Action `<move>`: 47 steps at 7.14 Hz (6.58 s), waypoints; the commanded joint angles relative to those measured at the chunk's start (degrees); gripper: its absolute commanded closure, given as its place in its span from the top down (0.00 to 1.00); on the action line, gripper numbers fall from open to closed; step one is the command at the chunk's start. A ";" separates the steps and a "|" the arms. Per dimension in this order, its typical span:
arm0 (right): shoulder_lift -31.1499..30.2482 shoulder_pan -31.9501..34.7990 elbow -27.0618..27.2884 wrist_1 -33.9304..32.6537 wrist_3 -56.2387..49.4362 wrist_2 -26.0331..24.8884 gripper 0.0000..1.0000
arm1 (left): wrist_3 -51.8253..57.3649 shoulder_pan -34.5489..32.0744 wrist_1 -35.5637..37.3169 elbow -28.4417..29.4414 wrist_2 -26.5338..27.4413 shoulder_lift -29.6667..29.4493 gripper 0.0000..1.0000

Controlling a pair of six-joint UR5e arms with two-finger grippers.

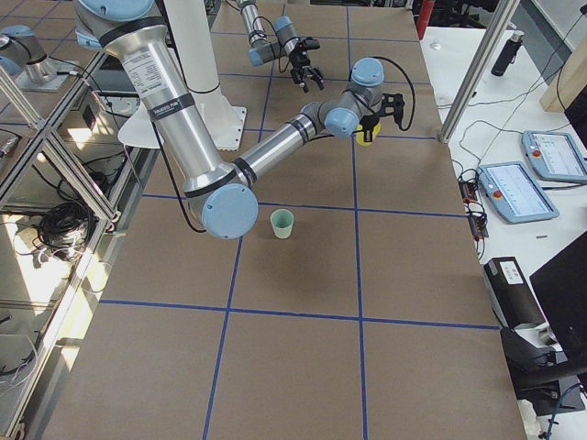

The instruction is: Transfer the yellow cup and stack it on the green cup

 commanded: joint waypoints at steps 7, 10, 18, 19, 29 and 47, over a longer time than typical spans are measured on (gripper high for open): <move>-37.93 0.30 23.23 -2.52 -22.56 -4.94 0.00 | 6.75 -39.56 43.36 -7.28 -39.18 8.16 1.00; -39.08 -4.61 22.81 -3.13 -22.39 -3.96 0.00 | 8.46 -41.24 43.54 -6.92 -39.35 10.35 1.00; -39.71 -6.82 21.31 -3.49 -21.78 -3.43 0.09 | 9.34 -42.21 43.54 -6.39 -40.23 10.53 1.00; -38.40 -7.26 21.14 -3.49 -21.77 -3.43 0.75 | 9.34 -42.21 43.54 -6.39 -40.23 10.53 1.00; -27.82 27.61 1.82 -30.91 -76.33 8.00 1.00 | 65.36 -73.63 71.66 6.17 -45.41 17.27 1.00; -31.70 30.90 -1.27 -18.89 -61.01 6.59 1.00 | 51.70 -69.45 74.39 -3.40 -52.45 24.51 1.00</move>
